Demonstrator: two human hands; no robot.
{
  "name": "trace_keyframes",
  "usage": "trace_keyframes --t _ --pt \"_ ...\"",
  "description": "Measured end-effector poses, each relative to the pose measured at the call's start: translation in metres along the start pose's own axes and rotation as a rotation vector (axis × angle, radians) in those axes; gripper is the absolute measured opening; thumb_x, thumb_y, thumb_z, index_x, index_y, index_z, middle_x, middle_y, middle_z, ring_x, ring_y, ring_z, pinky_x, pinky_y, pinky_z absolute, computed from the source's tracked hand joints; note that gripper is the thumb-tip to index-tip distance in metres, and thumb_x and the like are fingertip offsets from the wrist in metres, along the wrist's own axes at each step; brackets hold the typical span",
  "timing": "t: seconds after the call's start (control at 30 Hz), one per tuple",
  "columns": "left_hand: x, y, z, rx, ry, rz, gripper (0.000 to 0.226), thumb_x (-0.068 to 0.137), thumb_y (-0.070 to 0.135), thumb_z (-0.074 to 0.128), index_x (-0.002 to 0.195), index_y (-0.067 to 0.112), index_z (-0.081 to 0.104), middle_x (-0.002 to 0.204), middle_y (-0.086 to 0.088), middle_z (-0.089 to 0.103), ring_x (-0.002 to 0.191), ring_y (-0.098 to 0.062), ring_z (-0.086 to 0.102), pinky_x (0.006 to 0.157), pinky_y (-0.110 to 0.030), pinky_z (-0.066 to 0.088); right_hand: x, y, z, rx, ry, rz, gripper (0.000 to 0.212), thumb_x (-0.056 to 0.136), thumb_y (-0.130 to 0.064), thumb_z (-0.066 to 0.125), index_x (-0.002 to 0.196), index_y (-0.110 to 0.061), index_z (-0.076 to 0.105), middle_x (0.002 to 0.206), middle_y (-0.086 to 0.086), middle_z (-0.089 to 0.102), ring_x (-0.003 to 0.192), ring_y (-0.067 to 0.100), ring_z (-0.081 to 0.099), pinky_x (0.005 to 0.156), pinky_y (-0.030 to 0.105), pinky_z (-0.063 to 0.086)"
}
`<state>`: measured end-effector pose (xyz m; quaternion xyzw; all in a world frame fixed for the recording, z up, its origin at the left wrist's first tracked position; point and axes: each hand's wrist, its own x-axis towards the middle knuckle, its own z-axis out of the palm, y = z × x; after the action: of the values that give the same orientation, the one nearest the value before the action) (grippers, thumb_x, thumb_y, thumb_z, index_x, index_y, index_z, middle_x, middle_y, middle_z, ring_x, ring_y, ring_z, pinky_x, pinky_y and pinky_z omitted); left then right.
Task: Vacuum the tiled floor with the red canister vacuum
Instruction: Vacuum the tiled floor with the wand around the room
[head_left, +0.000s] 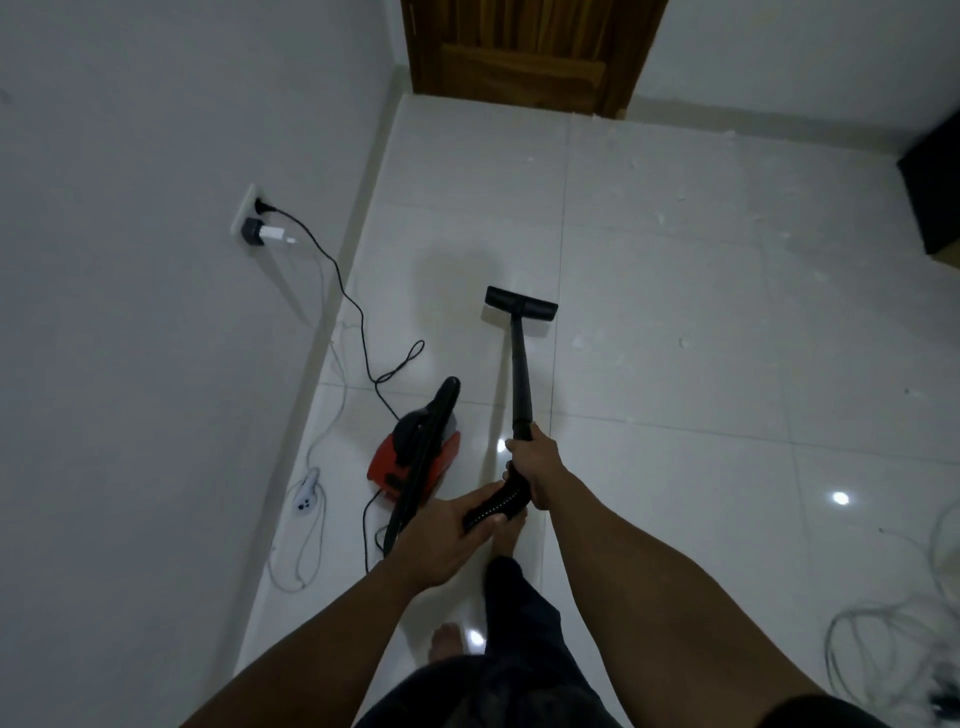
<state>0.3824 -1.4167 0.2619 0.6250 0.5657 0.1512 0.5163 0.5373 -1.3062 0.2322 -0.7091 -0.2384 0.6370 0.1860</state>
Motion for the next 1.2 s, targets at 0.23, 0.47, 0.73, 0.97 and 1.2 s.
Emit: trace_keyframes --t 0.23,0.47,0.73,0.97,1.2 --pt "-0.090 -0.012 0.028 -0.001 -0.053 -0.027 0.044 0.097 0.061 0.051 0.137 0.068 0.035 0.129 0.013 0.068 0.113 0.002 0.063 0.102 -0.025 0.050 -0.069 0.081 0.009 -0.018 0.004 0.070 0.021 0.097 -0.007 0.049 0.116 -0.015 0.052 0.090 0.016 0.061 0.071 0.025 0.058 0.070 0.039 0.055" --pt "-0.134 -0.014 0.052 0.033 -0.112 -0.036 0.050 0.099 0.056 0.051 0.148 0.050 0.040 0.108 0.009 0.074 0.084 0.004 0.066 0.082 -0.021 0.053 -0.101 0.127 0.003 -0.046 -0.006 0.146 0.015 0.096 -0.006 0.048 0.108 -0.011 0.056 0.093 0.016 0.060 0.075 0.025 0.058 0.072 0.038 0.054" --pt "-0.128 -0.021 0.068 0.030 -0.153 -0.065 0.057 0.093 0.070 0.045 0.147 0.055 0.036 0.113 0.005 0.074 0.090 -0.005 0.070 0.087 -0.034 0.057 -0.092 0.141 -0.006 -0.033 -0.012 0.154 0.025 0.097 -0.008 0.049 0.120 -0.012 0.058 0.093 0.015 0.061 0.076 0.026 0.059 0.073 0.038 0.055" --pt "-0.105 -0.021 0.083 0.059 -0.258 -0.161 0.056 0.094 0.066 0.045 0.148 0.050 0.040 0.099 0.006 0.074 0.077 0.000 0.063 0.079 -0.027 0.053 -0.067 0.159 -0.016 -0.058 -0.023 0.149 0.019 0.100 -0.015 0.047 0.117 -0.020 0.055 0.092 0.013 0.063 0.082 0.028 0.061 0.075 0.040 0.059" --pt "-0.056 -0.014 0.089 0.086 -0.345 -0.270 0.048 0.100 0.054 0.049 0.146 0.053 0.035 0.109 0.001 0.074 0.087 -0.008 0.068 0.082 -0.027 0.055 0.076 0.245 -0.028 -0.213 0.036 0.182 0.062 0.072 -0.055 0.054 0.132 -0.055 0.041 0.130 0.010 0.062 0.120 0.036 0.059 0.101 0.053 0.051"
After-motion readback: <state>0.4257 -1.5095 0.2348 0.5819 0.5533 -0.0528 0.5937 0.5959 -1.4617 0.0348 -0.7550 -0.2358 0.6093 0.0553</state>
